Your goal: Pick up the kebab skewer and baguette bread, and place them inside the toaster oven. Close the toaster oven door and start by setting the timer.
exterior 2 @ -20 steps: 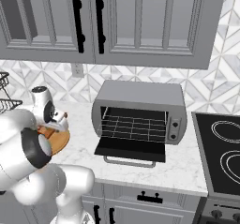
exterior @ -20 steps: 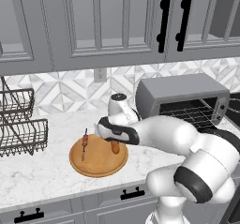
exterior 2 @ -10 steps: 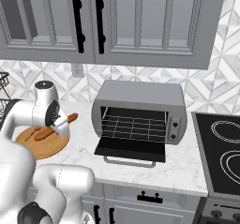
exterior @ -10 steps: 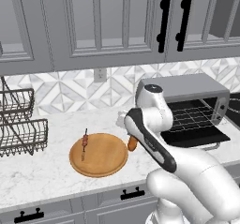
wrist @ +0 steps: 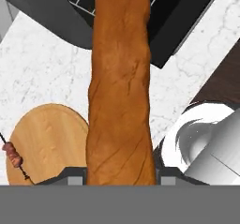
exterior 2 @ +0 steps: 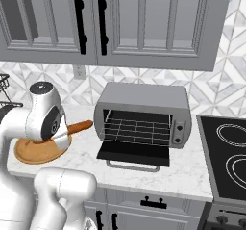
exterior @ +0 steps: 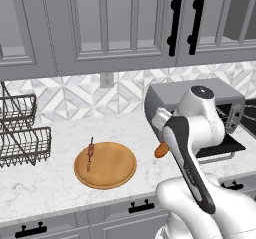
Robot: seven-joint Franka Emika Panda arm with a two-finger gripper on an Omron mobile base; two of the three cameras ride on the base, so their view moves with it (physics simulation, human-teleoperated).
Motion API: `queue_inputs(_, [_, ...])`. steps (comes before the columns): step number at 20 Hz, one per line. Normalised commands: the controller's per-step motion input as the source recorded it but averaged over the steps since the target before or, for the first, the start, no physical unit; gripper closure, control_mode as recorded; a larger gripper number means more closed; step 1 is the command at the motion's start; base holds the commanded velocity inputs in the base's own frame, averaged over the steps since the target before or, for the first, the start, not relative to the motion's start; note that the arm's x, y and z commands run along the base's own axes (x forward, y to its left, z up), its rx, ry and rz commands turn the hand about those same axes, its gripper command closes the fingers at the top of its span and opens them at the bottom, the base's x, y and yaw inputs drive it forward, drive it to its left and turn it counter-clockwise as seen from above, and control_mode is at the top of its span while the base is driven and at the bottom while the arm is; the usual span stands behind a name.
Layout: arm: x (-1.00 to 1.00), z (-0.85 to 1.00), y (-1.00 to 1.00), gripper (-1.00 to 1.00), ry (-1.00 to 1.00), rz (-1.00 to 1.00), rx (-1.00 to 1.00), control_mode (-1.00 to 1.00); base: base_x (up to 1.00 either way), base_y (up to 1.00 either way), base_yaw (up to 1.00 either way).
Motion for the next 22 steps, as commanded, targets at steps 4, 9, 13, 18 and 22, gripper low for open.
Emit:
queue_inputs(4, [-0.37, 0.55, -1.00, 1.00, 0.00, -0.29, 0.08, -1.00, 0.00, 0.00, 0.00])
queue_inputs(9, [-0.16, 0.41, -0.98, 1.00, 0.00, -0.29, 0.05, -1.00, 0.00, 0.00, 0.00])
queue_inputs(13, [0.00, 0.19, -0.86, 1.00, -0.10, -0.04, 0.08, -1.00, 0.00, 0.00, 0.00])
queue_inputs(18, [0.05, 0.15, -0.83, 1.00, -0.18, -0.01, 0.14, -1.00, 0.00, 0.00, 0.00])
queue_inputs(22, [0.44, 0.03, -0.49, 1.00, -0.04, -0.02, 0.08, -1.00, 0.00, 0.00, 0.00])
